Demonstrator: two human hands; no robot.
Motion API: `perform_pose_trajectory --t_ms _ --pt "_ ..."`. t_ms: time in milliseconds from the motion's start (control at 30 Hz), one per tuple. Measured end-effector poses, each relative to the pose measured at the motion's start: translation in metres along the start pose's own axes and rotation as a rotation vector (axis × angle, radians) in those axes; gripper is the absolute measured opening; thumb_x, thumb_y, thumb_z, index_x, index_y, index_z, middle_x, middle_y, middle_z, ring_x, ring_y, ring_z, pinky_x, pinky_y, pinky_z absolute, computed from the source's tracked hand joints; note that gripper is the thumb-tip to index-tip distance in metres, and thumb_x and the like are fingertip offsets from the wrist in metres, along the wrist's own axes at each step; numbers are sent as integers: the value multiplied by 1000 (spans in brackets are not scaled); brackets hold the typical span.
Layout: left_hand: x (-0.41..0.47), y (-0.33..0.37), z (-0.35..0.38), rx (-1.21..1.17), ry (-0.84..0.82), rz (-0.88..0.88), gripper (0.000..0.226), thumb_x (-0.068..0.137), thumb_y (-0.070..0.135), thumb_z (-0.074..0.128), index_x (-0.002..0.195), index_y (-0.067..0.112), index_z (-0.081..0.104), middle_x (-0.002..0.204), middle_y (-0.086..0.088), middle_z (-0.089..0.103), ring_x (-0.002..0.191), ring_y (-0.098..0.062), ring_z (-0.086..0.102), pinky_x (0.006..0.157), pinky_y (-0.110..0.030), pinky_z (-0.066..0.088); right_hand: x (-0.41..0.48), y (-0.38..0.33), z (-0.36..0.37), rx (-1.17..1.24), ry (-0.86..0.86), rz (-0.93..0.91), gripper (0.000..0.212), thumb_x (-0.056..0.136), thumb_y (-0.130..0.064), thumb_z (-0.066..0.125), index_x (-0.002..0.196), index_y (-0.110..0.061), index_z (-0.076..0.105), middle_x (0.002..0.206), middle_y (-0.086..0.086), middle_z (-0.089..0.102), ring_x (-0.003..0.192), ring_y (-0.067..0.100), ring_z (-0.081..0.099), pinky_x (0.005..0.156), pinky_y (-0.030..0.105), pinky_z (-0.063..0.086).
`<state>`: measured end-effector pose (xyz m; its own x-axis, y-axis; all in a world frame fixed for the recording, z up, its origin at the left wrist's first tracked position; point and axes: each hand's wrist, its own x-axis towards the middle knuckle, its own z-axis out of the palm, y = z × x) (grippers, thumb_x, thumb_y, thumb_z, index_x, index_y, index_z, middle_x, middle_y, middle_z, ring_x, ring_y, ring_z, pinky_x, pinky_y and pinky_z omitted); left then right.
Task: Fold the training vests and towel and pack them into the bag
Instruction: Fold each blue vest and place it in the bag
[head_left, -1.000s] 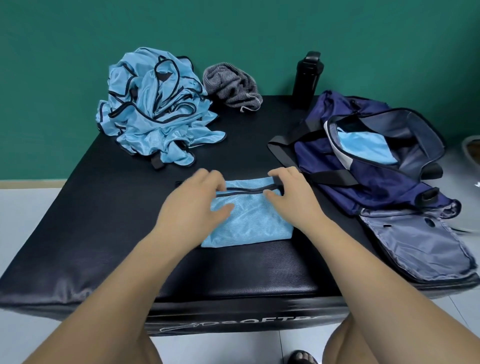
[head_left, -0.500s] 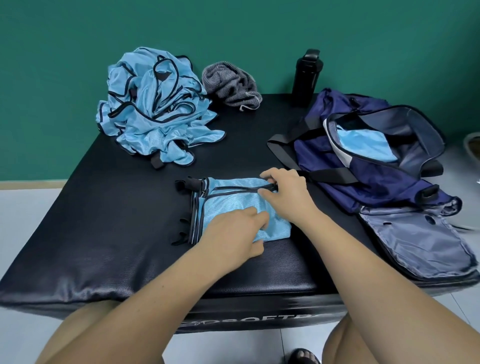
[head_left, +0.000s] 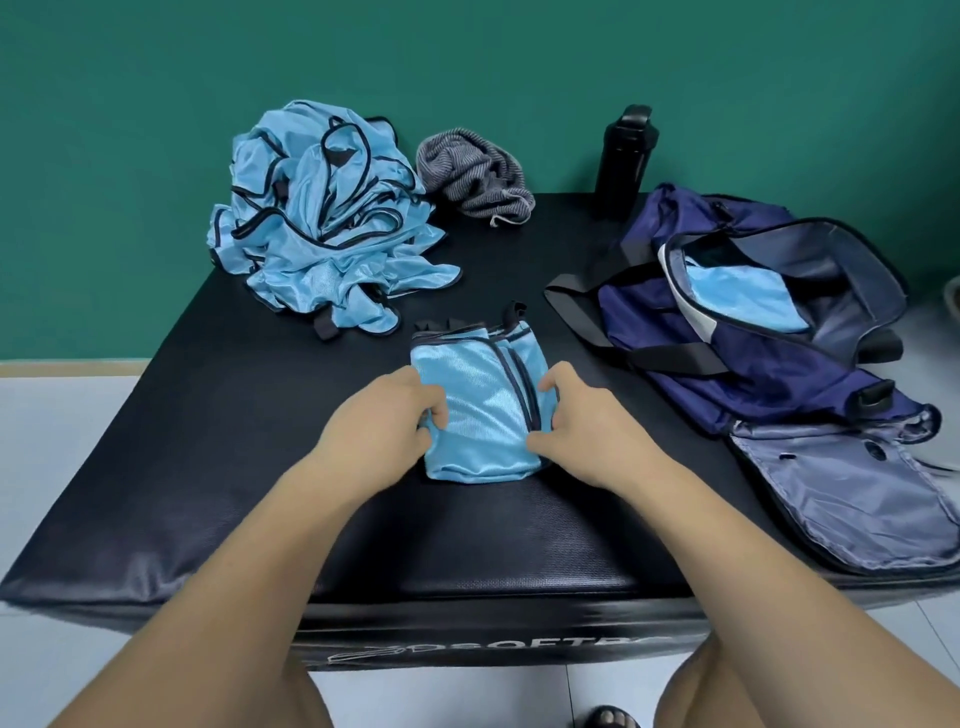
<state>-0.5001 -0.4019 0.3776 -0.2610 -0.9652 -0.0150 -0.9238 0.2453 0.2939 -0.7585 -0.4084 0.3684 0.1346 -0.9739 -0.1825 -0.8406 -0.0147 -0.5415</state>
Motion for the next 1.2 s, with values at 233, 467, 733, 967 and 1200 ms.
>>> perform_pose_trajectory --t_ms 233,467,733,967,1200 --pt "-11 13 -1 -110 -34 86 14 90 36 68 103 39 67 109 17 47 100 -4 47 84 -30 49 0 -2 -5 -141 111 -84 51 82 -47 77 120 -33 47 73 -4 65 70 15 64 69 39 57" --pt "-13 31 13 9 -123 154 32 79 49 78 104 39 59 104 15 49 100 -7 46 83 -27 33 2 4 5 -28 64 -429 42 85 -63 72 116 -36 63 109 -19 61 109 5 54 101 38 48" --pt "-8 39 11 50 -112 144 18 86 42 73 92 37 57 101 14 51 93 -9 49 71 -23 29 -2 3 11 -211 -63 -466 62 71 -73 78 120 -41 59 117 -22 48 115 7 42 104 31 32" --pt "-4 37 15 -23 -55 158 14 88 37 68 88 29 56 93 12 55 88 -10 48 74 -22 30 -3 -2 14 -258 11 -487 32 81 -41 73 108 -33 58 108 -14 47 107 14 44 99 34 35" --pt "-7 26 3 -332 -29 -18 10 94 32 61 90 30 52 78 1 62 66 -19 54 68 -46 52 1 0 -1 -51 84 -399 14 83 -22 65 91 -28 54 84 -8 59 81 15 55 76 38 48"
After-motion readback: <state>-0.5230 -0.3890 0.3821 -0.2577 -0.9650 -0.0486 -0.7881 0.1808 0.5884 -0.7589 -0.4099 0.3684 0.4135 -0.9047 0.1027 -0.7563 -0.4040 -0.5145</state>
